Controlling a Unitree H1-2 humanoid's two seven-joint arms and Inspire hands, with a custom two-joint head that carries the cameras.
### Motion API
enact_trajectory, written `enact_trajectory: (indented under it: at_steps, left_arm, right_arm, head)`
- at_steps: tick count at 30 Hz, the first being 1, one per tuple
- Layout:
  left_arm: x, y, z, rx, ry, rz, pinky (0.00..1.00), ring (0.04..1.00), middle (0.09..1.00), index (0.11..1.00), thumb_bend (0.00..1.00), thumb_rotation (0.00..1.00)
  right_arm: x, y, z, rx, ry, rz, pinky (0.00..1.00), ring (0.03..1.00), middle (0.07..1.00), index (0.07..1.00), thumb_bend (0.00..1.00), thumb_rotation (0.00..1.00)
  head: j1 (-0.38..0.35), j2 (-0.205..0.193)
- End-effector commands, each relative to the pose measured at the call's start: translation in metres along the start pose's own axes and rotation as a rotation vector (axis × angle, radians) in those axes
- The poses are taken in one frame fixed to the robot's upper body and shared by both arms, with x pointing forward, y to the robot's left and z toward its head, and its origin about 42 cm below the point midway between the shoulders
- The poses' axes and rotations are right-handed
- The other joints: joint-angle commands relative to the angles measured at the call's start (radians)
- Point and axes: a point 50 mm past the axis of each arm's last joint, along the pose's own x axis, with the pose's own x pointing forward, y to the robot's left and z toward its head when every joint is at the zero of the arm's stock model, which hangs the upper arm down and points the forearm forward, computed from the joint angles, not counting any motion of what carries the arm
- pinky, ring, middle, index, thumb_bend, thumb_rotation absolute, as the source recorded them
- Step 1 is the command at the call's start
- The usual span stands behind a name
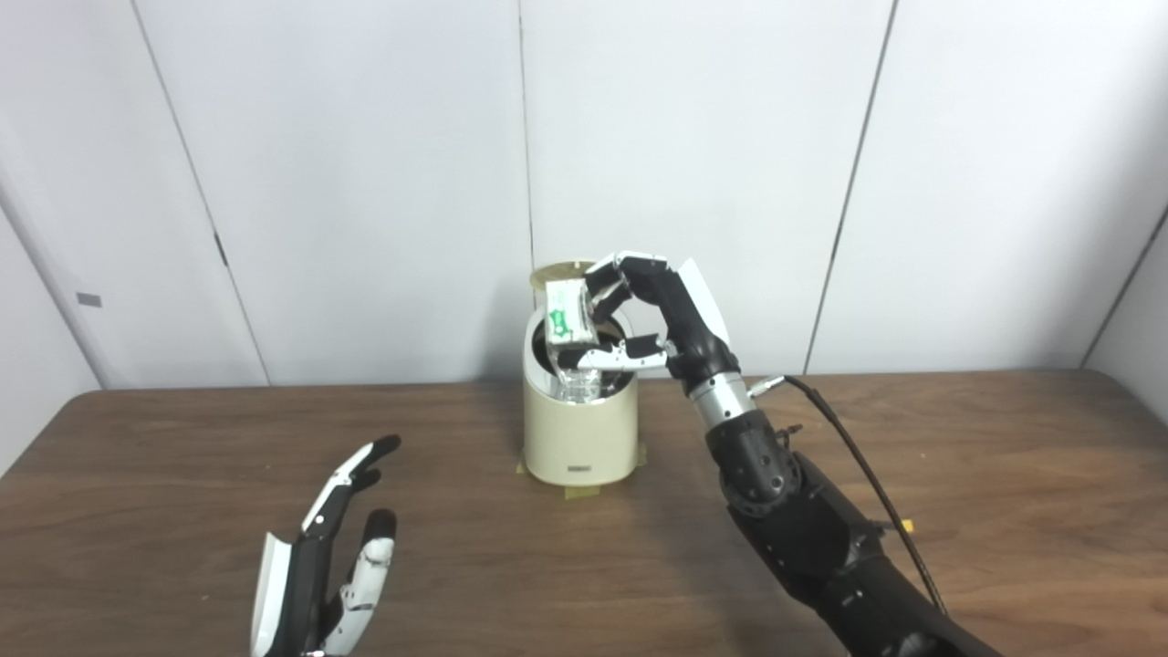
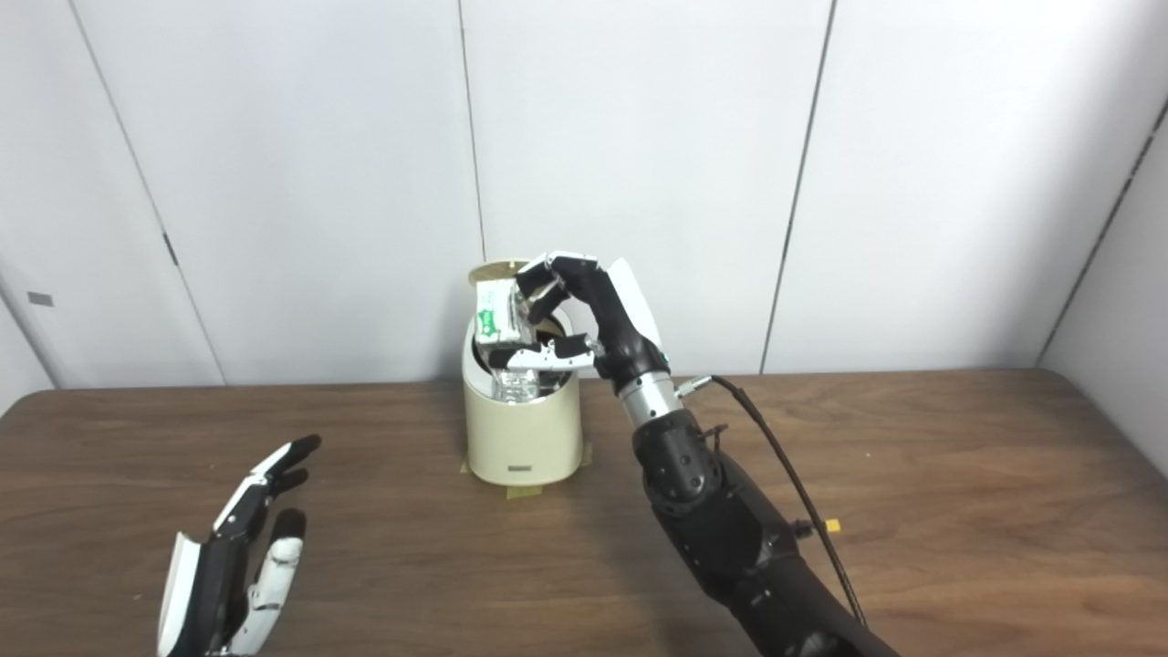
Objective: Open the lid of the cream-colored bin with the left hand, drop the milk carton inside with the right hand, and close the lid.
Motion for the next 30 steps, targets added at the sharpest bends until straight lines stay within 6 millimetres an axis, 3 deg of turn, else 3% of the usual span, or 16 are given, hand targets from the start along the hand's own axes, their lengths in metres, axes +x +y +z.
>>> enact_trajectory:
  at_steps: [1,15,30]
  left_arm:
    - [-0.032,-0.019,-0.007,-0.032,0.096,-0.017,0.84,0.882,0.859,0.836,0.35,0.83]
    - [-0.033,-0.019,-0.005,-0.024,0.097,-0.023,0.83,0.881,0.860,0.839,0.34,0.84]
    - [-0.037,-0.025,-0.002,-0.009,0.087,-0.043,0.83,0.878,0.857,0.843,0.40,0.88]
  right_arm:
    - [0.032,-0.013,0.037,0.022,-0.159,-0.035,0.45,0.492,0.514,0.434,0.51,0.00]
    - [0.039,-0.012,0.045,-0.074,-0.222,0.011,0.44,0.484,0.516,0.433,0.51,0.00]
    - [0.039,-0.010,0.046,-0.245,-0.321,0.021,0.42,0.468,0.523,0.434,0.52,0.00]
  head:
    - [0.004,0.000]
    - [0.019,-0.003]
    - [0.044,-0.008]
